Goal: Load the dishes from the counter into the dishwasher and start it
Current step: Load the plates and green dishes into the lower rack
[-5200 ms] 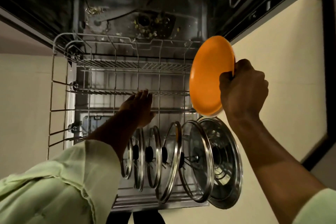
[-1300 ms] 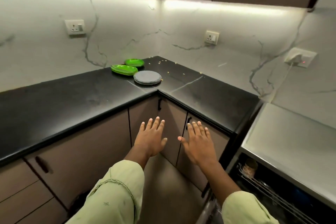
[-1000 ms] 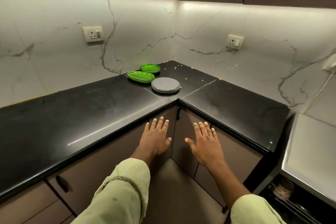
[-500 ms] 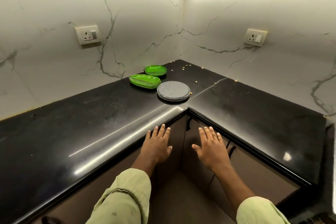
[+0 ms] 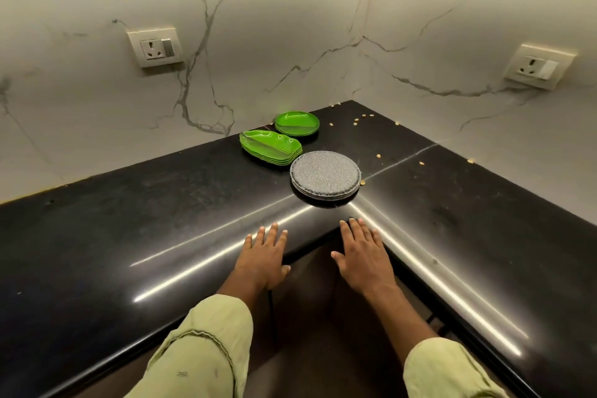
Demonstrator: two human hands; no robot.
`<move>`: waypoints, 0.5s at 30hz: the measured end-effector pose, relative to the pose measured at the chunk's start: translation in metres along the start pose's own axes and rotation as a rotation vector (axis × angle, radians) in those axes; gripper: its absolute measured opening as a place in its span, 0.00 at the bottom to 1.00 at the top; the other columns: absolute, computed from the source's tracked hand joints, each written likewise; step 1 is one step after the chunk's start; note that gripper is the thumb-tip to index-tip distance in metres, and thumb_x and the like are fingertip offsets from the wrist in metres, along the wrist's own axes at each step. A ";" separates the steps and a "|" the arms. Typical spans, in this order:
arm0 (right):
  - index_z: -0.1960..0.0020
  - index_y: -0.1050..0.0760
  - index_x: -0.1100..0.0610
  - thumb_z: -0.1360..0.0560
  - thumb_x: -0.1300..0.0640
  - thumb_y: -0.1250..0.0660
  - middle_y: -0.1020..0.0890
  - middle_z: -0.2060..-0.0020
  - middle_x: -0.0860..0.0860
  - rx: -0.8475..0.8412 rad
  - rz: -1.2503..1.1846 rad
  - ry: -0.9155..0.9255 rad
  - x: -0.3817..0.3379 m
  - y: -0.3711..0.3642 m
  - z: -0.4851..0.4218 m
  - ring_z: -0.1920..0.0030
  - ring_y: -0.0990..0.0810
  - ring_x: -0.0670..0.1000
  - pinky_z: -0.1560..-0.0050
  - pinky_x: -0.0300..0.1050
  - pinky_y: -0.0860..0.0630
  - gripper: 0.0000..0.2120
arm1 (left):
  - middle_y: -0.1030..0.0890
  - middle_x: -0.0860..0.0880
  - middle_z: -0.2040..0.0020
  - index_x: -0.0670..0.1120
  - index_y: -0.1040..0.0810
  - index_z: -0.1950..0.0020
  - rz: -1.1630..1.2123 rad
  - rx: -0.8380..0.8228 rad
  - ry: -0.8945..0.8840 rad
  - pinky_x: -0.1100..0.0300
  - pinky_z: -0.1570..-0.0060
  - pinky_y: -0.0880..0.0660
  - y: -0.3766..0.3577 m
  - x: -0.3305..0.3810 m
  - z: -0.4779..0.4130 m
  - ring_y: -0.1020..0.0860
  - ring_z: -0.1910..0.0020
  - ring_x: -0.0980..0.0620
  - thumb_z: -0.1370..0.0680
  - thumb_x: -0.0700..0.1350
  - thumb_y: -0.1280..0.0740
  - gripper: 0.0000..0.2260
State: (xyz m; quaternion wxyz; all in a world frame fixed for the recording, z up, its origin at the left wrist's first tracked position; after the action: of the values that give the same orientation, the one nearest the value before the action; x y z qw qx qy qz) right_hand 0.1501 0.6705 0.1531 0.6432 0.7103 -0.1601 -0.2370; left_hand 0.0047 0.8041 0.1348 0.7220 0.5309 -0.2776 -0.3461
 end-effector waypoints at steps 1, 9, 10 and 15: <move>0.20 0.51 0.55 0.19 0.43 0.43 0.46 0.21 0.55 -0.004 0.002 0.006 0.001 -0.001 -0.012 0.21 0.53 0.54 0.23 0.53 0.55 0.34 | 0.60 0.45 0.19 0.48 0.59 0.18 0.004 -0.009 0.004 0.44 0.23 0.56 0.000 -0.003 -0.010 0.58 0.20 0.41 0.18 0.57 0.41 0.36; 0.20 0.51 0.55 0.19 0.43 0.43 0.47 0.21 0.55 -0.059 0.075 0.029 0.004 -0.010 -0.097 0.21 0.53 0.54 0.23 0.53 0.55 0.33 | 0.62 0.44 0.19 0.49 0.59 0.18 0.045 -0.106 0.023 0.42 0.23 0.56 0.007 -0.032 -0.103 0.60 0.20 0.40 0.23 0.57 0.31 0.45; 0.20 0.51 0.55 0.19 0.43 0.43 0.47 0.21 0.55 -0.067 0.094 0.031 0.004 -0.011 -0.107 0.21 0.53 0.54 0.23 0.53 0.55 0.33 | 0.62 0.44 0.19 0.48 0.59 0.18 0.048 -0.118 0.018 0.42 0.23 0.56 0.009 -0.034 -0.115 0.60 0.21 0.40 0.23 0.56 0.30 0.46; 0.21 0.49 0.55 0.20 0.44 0.41 0.46 0.21 0.55 -0.107 0.146 0.043 -0.001 -0.022 -0.168 0.21 0.51 0.55 0.23 0.53 0.53 0.33 | 0.61 0.44 0.19 0.49 0.59 0.18 0.047 -0.249 -0.058 0.40 0.24 0.52 0.007 -0.043 -0.173 0.59 0.21 0.39 0.30 0.54 0.23 0.54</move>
State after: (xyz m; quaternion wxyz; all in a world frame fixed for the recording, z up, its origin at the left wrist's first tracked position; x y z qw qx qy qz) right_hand 0.2389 0.8138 0.1415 0.6990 0.6663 -0.1847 -0.1826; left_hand 0.1131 0.9390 0.0916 0.7818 0.4204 -0.2656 -0.3763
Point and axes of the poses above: each hand's wrist, its own z-axis away from the middle knuckle, its own y-axis out of the back of the hand, x = y × z, the point moved 5 cm from there along -z, towards the middle knuckle
